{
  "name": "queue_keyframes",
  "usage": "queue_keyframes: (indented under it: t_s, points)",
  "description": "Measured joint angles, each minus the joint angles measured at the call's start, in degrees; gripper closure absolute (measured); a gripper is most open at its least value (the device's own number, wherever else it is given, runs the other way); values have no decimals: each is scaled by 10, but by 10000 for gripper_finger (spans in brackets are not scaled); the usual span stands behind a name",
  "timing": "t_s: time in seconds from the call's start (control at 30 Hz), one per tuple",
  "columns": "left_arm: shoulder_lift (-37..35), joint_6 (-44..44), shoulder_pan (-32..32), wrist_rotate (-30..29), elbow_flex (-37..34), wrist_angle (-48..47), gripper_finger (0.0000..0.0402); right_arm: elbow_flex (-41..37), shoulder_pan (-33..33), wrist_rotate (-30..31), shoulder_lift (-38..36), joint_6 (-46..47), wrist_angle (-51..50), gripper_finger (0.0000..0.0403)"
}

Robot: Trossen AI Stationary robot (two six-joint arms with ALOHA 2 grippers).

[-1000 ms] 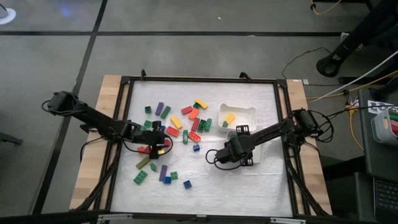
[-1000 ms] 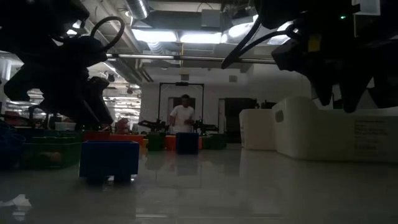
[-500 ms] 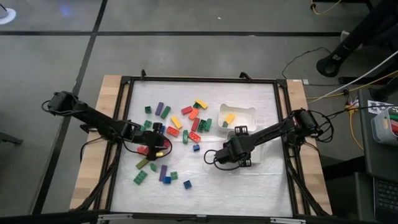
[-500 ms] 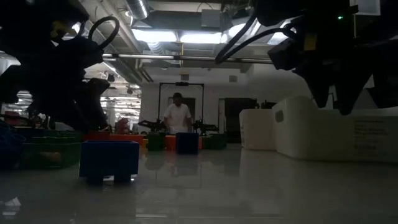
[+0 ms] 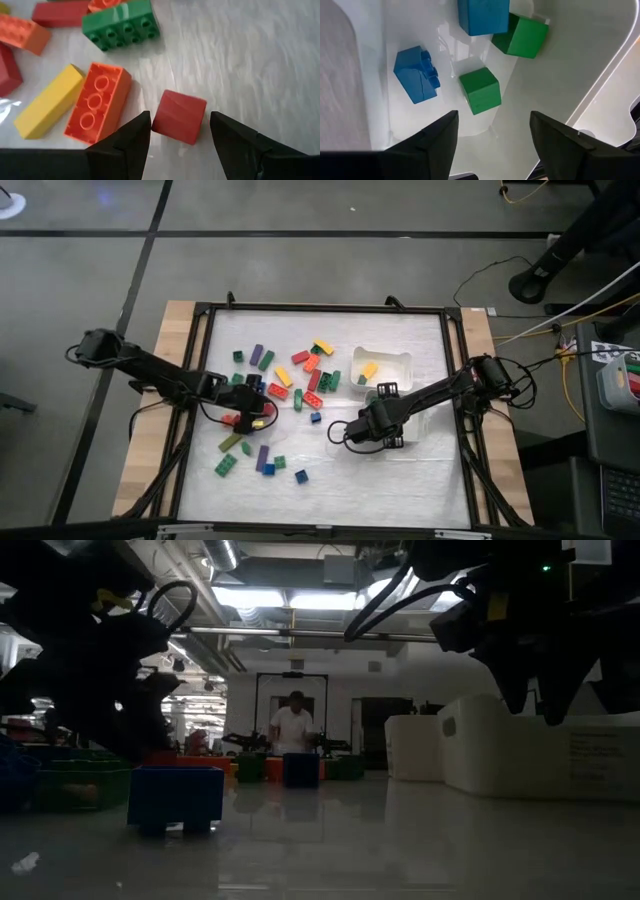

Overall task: Sort blocks by size
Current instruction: Put the red cube block into the bottom white bin

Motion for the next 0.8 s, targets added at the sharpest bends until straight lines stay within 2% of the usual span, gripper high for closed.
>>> queue_keyframes:
  t_s: [0.2,0.43,0.63,0.8]
  points:
    - [2,12,27,19,0,1,210,0,0,-5,0,0,0,160]
    - [32,15,49,43,0,22,210,0,0,-59,0,0,-3,160]
    - [57,-1,51,65,0,41,212,16,0,-60,0,-1,-8,160]
    - [56,-37,51,69,0,53,258,58,0,-37,-9,-13,-15,160]
